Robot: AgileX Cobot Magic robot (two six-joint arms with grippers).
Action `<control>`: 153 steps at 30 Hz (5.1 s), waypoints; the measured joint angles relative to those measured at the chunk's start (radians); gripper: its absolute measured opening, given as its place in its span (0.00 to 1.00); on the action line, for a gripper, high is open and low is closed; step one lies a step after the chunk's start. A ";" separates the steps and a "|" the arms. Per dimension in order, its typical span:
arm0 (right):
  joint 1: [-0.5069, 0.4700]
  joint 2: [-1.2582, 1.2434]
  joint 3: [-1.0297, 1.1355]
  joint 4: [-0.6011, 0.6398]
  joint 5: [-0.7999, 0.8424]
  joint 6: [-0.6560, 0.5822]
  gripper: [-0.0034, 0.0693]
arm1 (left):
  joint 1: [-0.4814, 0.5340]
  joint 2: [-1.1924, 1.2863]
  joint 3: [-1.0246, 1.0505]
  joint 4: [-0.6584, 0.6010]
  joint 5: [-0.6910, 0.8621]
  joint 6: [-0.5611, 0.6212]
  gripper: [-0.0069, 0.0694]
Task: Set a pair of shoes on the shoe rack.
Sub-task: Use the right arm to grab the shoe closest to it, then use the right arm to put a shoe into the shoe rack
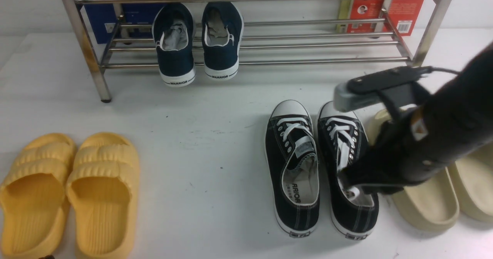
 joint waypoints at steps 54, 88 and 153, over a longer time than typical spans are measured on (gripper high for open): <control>-0.014 0.401 -0.183 0.004 -0.123 0.120 0.63 | 0.000 0.000 0.000 0.000 0.000 0.000 0.24; -0.165 0.335 -0.372 0.069 -0.099 0.053 0.07 | 0.000 0.000 0.000 0.000 0.000 0.000 0.29; -0.351 0.803 -1.156 0.234 -0.063 -0.145 0.46 | 0.000 0.000 0.000 0.000 0.000 0.000 0.36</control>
